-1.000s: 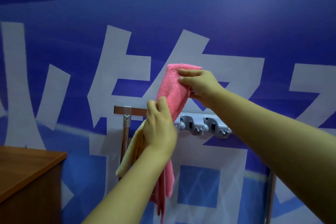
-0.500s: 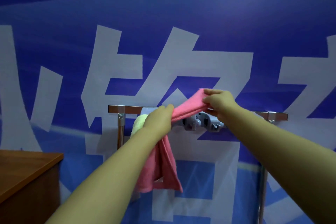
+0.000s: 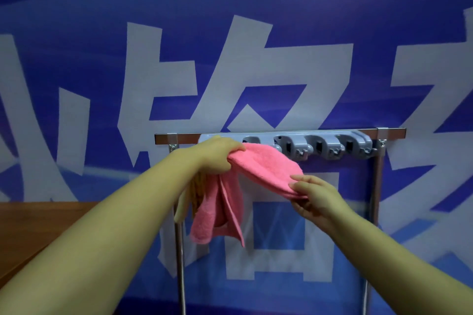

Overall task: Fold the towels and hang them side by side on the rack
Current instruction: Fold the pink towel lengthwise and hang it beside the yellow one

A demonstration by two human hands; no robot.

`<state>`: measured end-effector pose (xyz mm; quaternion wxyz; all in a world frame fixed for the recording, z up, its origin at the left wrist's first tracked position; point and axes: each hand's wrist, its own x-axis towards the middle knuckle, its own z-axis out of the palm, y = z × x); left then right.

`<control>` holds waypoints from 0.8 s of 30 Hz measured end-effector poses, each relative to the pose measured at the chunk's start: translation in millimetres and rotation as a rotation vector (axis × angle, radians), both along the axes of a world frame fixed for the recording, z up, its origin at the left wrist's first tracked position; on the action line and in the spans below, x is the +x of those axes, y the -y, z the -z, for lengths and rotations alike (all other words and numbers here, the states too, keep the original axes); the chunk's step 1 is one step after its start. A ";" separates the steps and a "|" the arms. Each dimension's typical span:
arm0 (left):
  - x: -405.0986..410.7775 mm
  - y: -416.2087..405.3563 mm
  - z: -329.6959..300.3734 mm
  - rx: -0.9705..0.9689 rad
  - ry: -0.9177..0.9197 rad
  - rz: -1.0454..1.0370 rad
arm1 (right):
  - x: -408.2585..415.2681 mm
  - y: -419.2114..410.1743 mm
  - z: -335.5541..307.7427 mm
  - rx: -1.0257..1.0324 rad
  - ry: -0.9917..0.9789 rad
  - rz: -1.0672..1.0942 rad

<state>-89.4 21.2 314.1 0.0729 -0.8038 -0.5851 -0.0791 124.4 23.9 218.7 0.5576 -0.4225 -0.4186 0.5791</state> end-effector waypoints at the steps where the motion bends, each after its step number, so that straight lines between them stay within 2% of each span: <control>1: -0.1 0.5 -1.1 -0.009 -0.018 0.001 | -4.2 0.3 7.6 -0.030 -0.014 -0.010; 9: 5.5 -17.8 -0.6 0.002 -0.293 0.012 | -43.5 -0.1 56.0 -0.241 -0.205 -0.053; 13: 4.6 -27.3 4.8 0.182 -0.442 0.020 | -64.7 -2.0 60.7 -0.284 -0.260 -0.081; 15: 2.4 -27.8 16.2 0.262 -0.447 -0.008 | -70.8 -1.0 61.1 -0.297 -0.241 -0.094; 17: 2.9 -22.5 35.4 0.273 -0.296 -0.028 | -74.5 1.6 64.4 -0.319 -0.207 -0.127; 21: 16.7 -3.6 77.0 0.311 0.442 -0.044 | -81.6 3.8 67.2 -0.328 -0.144 -0.206; 23: 21.2 -1.4 106.3 0.329 0.714 -0.149 | -86.6 2.0 68.2 -0.276 -0.065 -0.224; 24: 20.3 -4.7 124.8 0.309 0.782 -0.212 | -88.9 1.3 69.8 -0.238 -0.022 -0.236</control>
